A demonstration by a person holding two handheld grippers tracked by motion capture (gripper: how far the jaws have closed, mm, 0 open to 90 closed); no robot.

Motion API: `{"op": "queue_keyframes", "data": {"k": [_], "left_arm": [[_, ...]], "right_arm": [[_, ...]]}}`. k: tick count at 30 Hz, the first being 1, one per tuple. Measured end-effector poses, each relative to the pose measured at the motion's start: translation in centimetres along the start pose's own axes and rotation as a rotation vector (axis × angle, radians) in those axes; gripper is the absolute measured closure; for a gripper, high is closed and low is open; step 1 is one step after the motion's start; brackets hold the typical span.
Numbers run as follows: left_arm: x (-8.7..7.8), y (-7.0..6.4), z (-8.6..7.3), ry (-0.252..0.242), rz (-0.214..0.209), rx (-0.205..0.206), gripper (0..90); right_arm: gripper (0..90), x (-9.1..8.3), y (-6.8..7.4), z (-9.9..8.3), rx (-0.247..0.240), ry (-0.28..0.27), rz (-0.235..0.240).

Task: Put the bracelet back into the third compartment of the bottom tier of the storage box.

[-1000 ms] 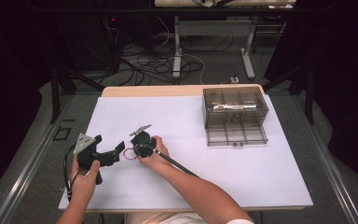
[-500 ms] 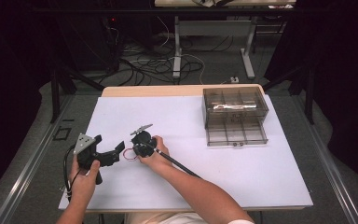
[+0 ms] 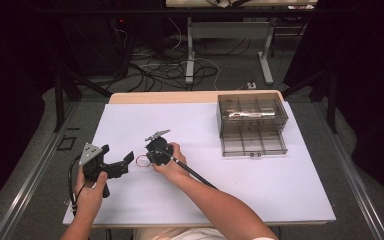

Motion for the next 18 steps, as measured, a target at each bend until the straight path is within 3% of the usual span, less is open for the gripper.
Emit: {"op": "queue_keyframes", "data": {"k": [18], "left_arm": [[0.1,-0.1,-0.1,0.002,0.001,-0.002,0.6]], "right_arm": [[90.0,-2.6,-2.4,0.8,0.037,-0.039,-0.015]]}}
Point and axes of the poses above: each handheld gripper's, and its own axes: x roughly forward along the jaws, z roughly out of its top, y roughly to its left, the point moved 8 cm from there along x, roughly forward along the jaws, and after that the axes turned 13 degrees about -z, right-handed, at the moved point
